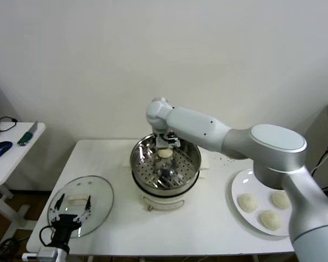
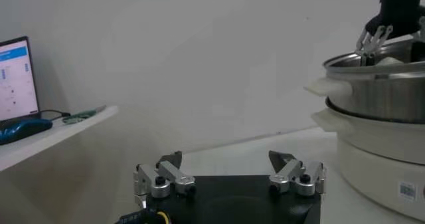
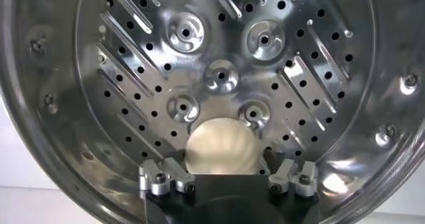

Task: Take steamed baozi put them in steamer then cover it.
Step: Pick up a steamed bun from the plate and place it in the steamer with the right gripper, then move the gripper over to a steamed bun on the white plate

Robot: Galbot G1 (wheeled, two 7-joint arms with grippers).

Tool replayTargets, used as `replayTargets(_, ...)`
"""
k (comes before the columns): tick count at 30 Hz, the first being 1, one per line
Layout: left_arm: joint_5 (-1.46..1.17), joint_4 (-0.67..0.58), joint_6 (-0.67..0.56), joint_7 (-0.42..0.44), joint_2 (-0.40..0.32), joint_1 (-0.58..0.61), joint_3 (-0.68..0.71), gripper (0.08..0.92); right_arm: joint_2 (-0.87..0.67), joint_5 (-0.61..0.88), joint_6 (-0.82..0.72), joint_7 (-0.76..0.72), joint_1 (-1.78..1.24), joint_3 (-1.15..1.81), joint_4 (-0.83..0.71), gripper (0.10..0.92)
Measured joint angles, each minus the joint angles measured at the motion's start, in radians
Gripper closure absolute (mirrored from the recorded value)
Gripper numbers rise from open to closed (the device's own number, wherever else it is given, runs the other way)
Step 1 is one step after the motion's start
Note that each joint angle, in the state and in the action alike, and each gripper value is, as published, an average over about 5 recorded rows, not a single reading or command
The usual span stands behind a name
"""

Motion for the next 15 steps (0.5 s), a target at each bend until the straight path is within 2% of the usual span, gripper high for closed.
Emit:
replayTargets(8, 0.002, -0.006, 0.006, 0.000, -0.003, 0.001, 0.003, 0.177, -0.043, 0.076, -0.019, -0.034, 0.058, -0.008, 0.052, 0.202)
replayTargets(15, 0.002, -0.013, 0.010, 0.000, -0.003, -0.001, 0.007, 0.177, -0.142, 0.268, -0.107, -0.039, 0.177, -0.066, 0.142, 0.203)
